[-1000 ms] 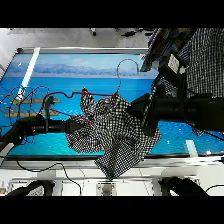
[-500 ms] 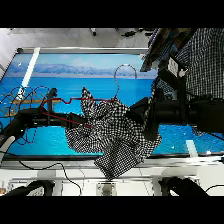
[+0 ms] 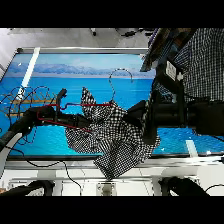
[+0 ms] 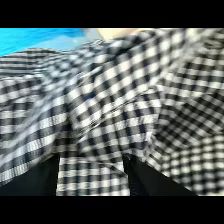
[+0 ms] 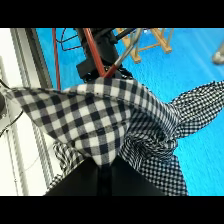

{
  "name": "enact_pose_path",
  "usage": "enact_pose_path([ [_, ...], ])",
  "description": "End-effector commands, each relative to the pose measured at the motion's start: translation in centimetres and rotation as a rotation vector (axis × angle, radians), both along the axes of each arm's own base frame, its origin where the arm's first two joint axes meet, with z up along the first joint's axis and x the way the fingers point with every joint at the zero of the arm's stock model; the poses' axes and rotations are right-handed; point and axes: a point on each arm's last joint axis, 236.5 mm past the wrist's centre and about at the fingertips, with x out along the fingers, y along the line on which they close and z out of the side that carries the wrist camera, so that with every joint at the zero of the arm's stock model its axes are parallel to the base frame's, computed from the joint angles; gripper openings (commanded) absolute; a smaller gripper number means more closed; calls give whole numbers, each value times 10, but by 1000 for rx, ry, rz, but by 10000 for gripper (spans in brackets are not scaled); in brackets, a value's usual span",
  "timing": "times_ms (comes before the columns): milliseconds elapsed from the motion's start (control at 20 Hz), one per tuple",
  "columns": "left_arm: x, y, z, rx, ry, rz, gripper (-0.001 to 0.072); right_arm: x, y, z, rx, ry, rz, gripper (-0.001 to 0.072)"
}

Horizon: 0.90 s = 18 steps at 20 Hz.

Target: Fold the clothes and pants, and hang the long-sleeved shirts on hangers.

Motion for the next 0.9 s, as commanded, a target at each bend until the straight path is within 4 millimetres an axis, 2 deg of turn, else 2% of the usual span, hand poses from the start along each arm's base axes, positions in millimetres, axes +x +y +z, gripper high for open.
enact_pose_path([
  [0, -13, 0, 13, -33, 1, -63, 482, 3, -3, -3, -22, -16, -8, 33],
  [400, -13, 2, 20, -23, 34, -42, 491, 4, -4, -4, -28, -18, -11, 34],
  [550, 6, 2, 20, 23, 54, 68, 491, 4, -3, -4, -28, -18, -11, 34],
  [700, 23, 0, 25, 60, -4, 165, 504, 4, -3, -4, -28, -18, -11, 34],
  [850, 18, -11, 24, 69, -31, 149, 510, 4, -3, -4, -28, -18, -11, 34],
])
